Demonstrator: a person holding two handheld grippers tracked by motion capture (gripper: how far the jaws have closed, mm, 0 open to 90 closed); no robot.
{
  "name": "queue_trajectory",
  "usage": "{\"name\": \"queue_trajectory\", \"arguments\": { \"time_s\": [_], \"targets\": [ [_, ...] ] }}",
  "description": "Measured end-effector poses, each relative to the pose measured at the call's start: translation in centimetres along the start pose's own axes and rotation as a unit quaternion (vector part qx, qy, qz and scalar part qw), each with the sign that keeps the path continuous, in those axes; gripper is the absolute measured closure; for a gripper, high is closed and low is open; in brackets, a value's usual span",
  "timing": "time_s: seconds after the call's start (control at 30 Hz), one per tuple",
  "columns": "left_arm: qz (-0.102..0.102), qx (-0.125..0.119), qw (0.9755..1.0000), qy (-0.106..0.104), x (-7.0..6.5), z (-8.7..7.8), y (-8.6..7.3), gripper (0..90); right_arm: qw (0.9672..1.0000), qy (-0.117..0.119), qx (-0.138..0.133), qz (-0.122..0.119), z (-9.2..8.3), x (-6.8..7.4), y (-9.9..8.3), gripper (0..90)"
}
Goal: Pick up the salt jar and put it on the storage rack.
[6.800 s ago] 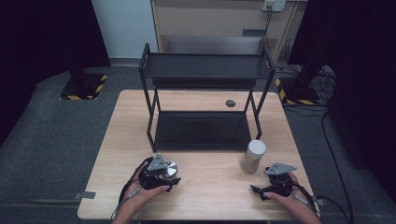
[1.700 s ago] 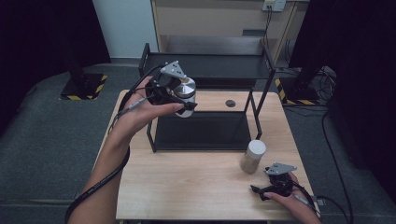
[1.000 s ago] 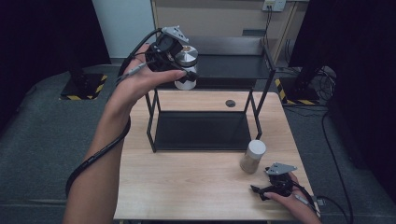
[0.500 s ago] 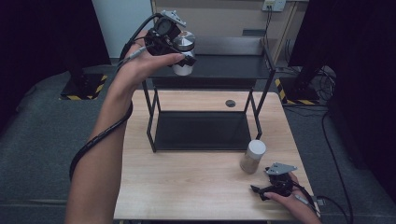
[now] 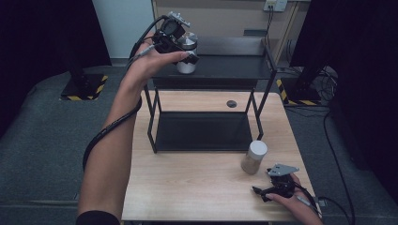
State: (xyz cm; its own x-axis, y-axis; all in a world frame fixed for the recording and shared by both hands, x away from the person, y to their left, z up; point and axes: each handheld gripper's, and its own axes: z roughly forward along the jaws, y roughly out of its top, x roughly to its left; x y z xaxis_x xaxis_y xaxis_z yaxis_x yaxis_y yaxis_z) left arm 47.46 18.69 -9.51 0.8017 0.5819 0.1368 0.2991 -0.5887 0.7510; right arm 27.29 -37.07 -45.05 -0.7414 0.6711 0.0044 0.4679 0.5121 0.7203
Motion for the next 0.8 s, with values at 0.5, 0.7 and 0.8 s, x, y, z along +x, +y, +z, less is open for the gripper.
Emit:
{"name": "queue_trajectory", "arguments": {
  "time_s": [0.5, 0.7, 0.8],
  "targets": [
    [-0.033, 0.016, 0.9993, -0.006, 1.0, 0.9, 0.2, 29.7, 1.0000, 0.000, 0.000, 0.000, 0.0, 0.0, 0.0, 1.7],
    [-0.028, 0.011, 0.9994, -0.016, 1.9, 1.3, 0.2, 29.6, 1.0000, 0.000, 0.000, 0.000, 0.0, 0.0, 0.0, 1.7],
    [-0.033, 0.014, 0.9992, -0.019, 2.2, 1.3, 0.3, 29.6, 1.0000, 0.000, 0.000, 0.000, 0.0, 0.0, 0.0, 1.7]
  ]
}}
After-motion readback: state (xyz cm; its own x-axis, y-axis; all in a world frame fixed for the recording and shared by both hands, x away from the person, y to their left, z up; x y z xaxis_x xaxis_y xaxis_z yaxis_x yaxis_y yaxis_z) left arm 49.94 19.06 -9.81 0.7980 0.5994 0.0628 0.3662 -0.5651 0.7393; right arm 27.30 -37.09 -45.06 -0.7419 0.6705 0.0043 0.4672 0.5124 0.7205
